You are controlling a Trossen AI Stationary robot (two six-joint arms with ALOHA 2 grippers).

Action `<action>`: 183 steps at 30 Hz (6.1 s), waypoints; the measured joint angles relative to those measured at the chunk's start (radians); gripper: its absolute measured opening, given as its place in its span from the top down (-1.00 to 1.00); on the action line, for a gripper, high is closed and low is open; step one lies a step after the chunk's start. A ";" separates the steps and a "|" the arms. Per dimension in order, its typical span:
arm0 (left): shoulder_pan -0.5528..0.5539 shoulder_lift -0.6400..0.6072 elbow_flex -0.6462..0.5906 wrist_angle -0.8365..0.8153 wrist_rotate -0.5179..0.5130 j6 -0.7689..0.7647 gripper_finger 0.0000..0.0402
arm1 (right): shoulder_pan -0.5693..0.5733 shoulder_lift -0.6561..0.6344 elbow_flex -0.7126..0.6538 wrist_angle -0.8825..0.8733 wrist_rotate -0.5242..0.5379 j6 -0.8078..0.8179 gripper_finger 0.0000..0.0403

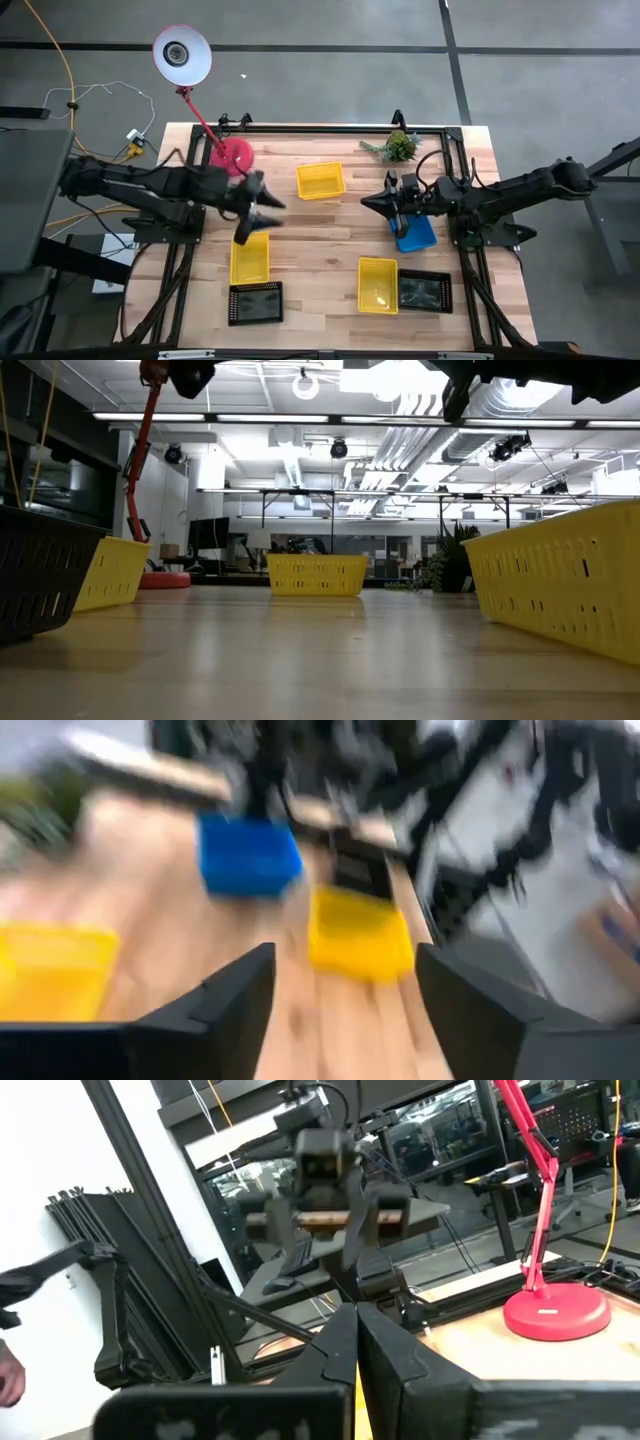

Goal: Stack baskets by color
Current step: Stack the left black bin on the right stacked black bin

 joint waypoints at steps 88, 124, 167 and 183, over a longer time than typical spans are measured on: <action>-0.680 0.426 -0.072 -0.228 -0.264 -0.632 -0.06 | 0.000 0.000 0.000 -0.180 -0.001 -0.045 1.00; -0.598 0.541 -0.052 -0.163 -0.180 -0.446 0.15 | 0.000 0.000 0.000 -0.227 -0.001 -0.045 1.00; 0.052 0.585 0.272 -0.094 -0.153 0.082 1.00 | 0.010 0.086 0.592 -1.186 -0.009 0.154 1.00; 0.101 0.746 0.447 -0.104 -0.128 0.139 1.00 | 0.007 0.282 0.655 -1.461 0.031 0.431 -0.01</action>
